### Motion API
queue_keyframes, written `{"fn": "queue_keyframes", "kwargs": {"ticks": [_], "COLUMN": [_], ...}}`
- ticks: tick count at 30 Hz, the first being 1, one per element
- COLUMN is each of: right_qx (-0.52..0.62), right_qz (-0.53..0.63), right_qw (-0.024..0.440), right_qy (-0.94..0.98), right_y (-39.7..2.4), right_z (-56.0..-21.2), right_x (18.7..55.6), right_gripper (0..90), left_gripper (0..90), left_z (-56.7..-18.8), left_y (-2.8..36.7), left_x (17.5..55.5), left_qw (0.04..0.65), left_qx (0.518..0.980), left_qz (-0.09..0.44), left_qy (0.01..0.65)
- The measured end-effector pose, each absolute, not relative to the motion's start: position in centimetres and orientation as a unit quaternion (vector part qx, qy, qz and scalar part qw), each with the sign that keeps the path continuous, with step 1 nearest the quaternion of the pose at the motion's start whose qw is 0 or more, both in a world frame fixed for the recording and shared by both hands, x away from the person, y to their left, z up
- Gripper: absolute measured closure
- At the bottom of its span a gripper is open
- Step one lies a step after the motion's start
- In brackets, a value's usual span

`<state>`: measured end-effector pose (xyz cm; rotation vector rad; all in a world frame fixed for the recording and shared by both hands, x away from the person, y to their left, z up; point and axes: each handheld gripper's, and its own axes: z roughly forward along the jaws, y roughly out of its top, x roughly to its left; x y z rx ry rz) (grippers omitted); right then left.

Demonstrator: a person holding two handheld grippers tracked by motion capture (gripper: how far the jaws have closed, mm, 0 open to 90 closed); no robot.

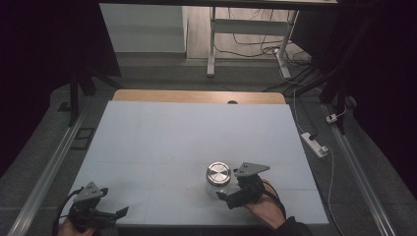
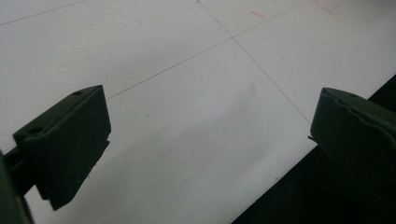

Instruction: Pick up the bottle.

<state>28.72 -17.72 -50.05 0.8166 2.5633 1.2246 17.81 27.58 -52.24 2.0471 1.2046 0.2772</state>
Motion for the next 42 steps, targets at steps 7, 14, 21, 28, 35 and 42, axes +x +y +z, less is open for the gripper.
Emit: {"fn": "queue_keyframes", "kwargs": {"ticks": [7,14,21,28,35,42], "right_qx": [0.258,0.254,0.251,0.227,0.225,0.231], "right_qz": [0.41,0.411,0.411,0.412,0.413,0.411], "right_qw": [0.095,0.093,0.095,0.107,0.113,0.113], "right_qy": [0.869,0.871,0.871,0.876,0.875,0.875], "right_y": [-16.6,-15.7,-15.5,-15.4,-15.4,-15.4], "right_z": [-50.6,-51.0,-51.0,-50.7,-50.7,-50.5], "right_x": [29.5,29.9,29.9,29.6,29.5,29.5], "right_gripper": [0.0,0.0,4.5,13.8,14.2,14.3], "left_gripper": [0.0,0.0,0.0,0.0,0.0,0.0], "left_z": [-52.2,-52.3,-52.3,-52.3,-52.3,-52.3], "left_y": [27.6,27.6,27.6,27.6,27.6,27.6], "left_x": [17.8,17.8,17.9,17.9,17.9,17.9], "left_qw": [0.365,0.366,0.366,0.366,0.367,0.367], "left_qx": [0.798,0.798,0.798,0.798,0.799,0.799], "left_qz": [0.107,0.106,0.104,0.104,0.103,0.102], "left_qy": [0.468,0.467,0.467,0.467,0.466,0.465]}}
